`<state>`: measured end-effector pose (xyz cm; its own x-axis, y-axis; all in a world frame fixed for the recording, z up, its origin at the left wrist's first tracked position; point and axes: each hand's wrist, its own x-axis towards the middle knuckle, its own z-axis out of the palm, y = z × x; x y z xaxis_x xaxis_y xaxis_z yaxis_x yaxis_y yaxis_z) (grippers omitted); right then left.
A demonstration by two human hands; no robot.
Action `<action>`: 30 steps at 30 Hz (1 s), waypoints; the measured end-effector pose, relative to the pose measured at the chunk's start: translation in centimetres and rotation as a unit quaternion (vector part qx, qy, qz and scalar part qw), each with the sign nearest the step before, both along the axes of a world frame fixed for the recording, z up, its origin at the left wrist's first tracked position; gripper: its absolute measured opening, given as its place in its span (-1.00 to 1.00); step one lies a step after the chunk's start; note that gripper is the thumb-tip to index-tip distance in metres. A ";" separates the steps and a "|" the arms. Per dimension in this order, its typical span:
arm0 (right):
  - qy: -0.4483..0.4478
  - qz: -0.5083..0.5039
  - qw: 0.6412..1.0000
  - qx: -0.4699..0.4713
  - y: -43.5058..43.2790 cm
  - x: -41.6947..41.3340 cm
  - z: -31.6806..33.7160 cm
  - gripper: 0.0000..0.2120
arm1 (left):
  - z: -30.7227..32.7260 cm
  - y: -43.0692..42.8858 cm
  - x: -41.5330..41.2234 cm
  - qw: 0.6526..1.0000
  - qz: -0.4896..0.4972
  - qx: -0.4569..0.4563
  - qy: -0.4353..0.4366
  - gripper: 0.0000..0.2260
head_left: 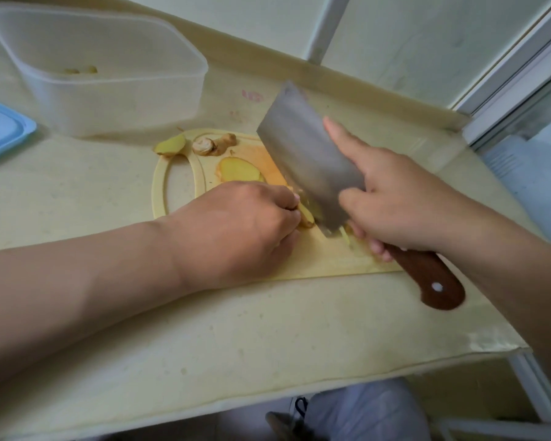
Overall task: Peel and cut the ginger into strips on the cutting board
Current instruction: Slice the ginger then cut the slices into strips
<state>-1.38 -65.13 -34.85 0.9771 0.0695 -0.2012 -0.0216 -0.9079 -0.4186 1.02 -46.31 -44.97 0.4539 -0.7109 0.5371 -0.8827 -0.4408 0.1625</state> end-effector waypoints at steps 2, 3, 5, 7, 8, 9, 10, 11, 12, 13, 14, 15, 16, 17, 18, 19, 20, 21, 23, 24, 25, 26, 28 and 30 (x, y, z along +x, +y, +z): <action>-0.016 0.000 1.000 0.006 0.6 0.9 -0.2 -0.11 | 0.1 0.0 0.0 1.000 -0.003 0.006 -0.005 -0.65; -0.028 -0.005 0.999 0.016 0.8 0.9 -0.4 -0.12 | 0.1 0.0 -0.1 1.000 -0.003 0.010 -0.006 -0.67; -0.066 -0.023 0.996 0.051 0.8 0.0 -1.0 -0.13 | 0.0 0.1 -0.3 1.000 0.002 0.012 -0.007 -0.70; -0.098 -0.041 0.991 0.085 0.2 -1.6 -1.7 -0.15 | 0.0 0.3 -0.4 1.000 0.009 0.015 -0.008 -0.71; -0.104 -0.046 0.989 0.094 0.0 -2.4 -1.8 -0.15 | 0.0 0.3 -0.4 1.000 0.012 0.016 -0.005 -0.71; -0.105 -0.048 0.989 0.096 -0.3 -3.2 -1.8 -0.16 | 0.0 0.2 -0.4 1.000 0.013 0.015 -0.001 -0.70; -0.101 -0.047 0.989 0.093 -0.4 -3.6 -1.7 -0.16 | 0.0 0.2 -0.4 1.000 0.012 0.015 0.001 -0.69; -0.091 -0.045 0.991 0.083 -0.6 -3.9 -1.5 -0.16 | 0.0 0.2 -0.3 1.000 0.010 0.014 0.002 -0.69; -0.079 -0.039 0.994 0.069 -0.7 -3.9 -1.3 -0.16 | 0.0 0.2 -0.3 1.000 0.007 0.014 0.001 -0.68; -0.066 -0.032 0.996 0.054 -0.8 -3.8 -1.1 -0.16 | 0.0 0.2 -0.3 1.000 0.005 0.014 0.001 -0.68; -0.052 -0.023 0.998 0.038 -0.8 -3.5 -0.8 -0.15 | 0.0 0.2 -0.3 1.000 0.004 0.015 0.001 -0.67; -0.039 -0.013 0.999 0.020 -0.8 -3.2 -0.6 -0.15 | 0.0 0.2 -0.3 1.000 0.004 0.015 0.001 -0.68; -0.026 -0.005 1.000 0.003 -0.6 -2.8 -0.3 -0.15 | 0.0 0.2 -0.3 1.000 0.004 0.014 0.000 -0.68; -0.015 0.000 1.000 -0.013 -0.3 -2.4 -0.1 -0.14 | 0.0 0.2 -0.3 1.000 0.003 0.013 0.000 -0.68; -0.005 0.004 1.000 -0.024 0.1 -2.0 0.1 -0.14 | -0.1 0.2 -0.2 1.000 0.002 0.012 0.001 -0.67; -0.002 0.007 0.999 -0.031 0.5 -1.4 0.3 -0.14 | 0.0 0.2 -0.2 1.000 0.001 0.013 0.003 -0.67; -0.006 0.011 0.999 -0.036 0.9 -0.8 0.2 -0.13 | 0.0 0.3 -0.2 1.000 0.001 0.014 0.004 -0.66; -0.015 0.014 0.999 -0.041 1.3 -0.1 0.1 -0.12 | 0.0 0.3 -0.2 1.000 -0.001 0.015 0.005 -0.67; -0.038 0.014 0.999 -0.036 1.7 0.6 -0.1 -0.11 | 0.1 0.3 -0.2 1.000 -0.004 0.018 0.007 -0.67; -0.051 0.006 0.998 -0.019 1.7 0.6 -0.4 -0.11 | 0.1 0.3 -0.2 1.000 -0.005 0.018 0.011 -0.66; -0.068 -0.004 0.998 0.007 1.5 0.2 -0.8 -0.12 | 0.1 0.3 -0.2 1.000 -0.006 0.019 0.013 -0.66; -0.085 -0.019 0.996 0.037 1.1 -0.5 -1.3 -0.12 | 0.1 0.4 -0.2 1.000 -0.005 0.020 0.013 -0.67; -0.110 -0.044 0.990 0.075 0.3 -2.4 -1.9 -0.14 | 0.1 0.3 -0.2 1.000 -0.004 0.019 0.009 -0.68; -0.114 -0.048 0.990 0.074 0.0 -4.1 -2.1 -0.16 | 0.1 0.2 -0.3 1.000 -0.001 0.018 -0.001 -0.69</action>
